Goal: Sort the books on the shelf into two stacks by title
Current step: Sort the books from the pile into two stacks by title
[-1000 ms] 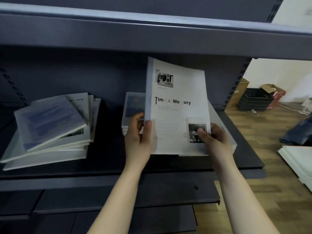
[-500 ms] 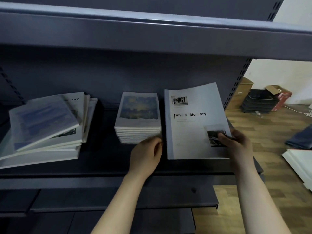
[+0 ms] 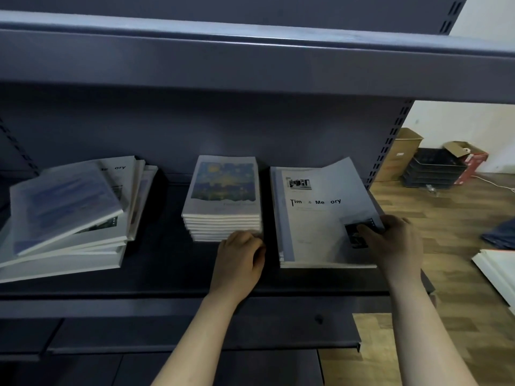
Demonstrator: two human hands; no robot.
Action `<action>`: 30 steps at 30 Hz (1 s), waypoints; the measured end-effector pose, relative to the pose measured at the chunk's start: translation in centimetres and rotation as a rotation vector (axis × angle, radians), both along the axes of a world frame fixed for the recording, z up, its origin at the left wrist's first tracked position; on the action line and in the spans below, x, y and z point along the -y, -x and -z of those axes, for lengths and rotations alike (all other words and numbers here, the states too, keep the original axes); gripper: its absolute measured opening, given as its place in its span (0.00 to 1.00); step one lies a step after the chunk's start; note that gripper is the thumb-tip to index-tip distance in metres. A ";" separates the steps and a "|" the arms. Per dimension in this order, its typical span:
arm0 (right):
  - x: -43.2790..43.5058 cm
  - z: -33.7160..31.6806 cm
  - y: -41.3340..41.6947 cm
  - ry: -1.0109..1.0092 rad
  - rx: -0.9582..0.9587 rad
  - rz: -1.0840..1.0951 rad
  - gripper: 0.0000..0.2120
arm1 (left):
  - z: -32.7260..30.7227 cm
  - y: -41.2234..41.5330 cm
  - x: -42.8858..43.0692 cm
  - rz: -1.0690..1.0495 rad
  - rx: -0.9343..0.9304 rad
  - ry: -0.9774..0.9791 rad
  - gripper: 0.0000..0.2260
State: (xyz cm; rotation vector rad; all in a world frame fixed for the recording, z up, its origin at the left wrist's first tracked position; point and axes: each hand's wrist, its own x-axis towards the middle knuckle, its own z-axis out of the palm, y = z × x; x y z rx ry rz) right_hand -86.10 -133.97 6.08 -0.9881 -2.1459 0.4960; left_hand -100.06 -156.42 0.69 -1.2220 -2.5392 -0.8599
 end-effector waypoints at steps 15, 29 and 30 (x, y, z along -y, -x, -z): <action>-0.2 -0.5 -2.1 0.258 0.155 -0.333 0.23 | 0.5 0.0 0.1 -0.010 0.014 -0.016 0.06; -0.6 -0.4 -1.1 0.262 0.322 -0.413 0.42 | 0.5 0.1 0.1 -0.020 0.028 -0.016 0.07; -0.8 -0.2 -0.9 0.268 0.313 -0.416 0.43 | 0.5 0.1 0.1 -0.021 0.027 -0.016 0.07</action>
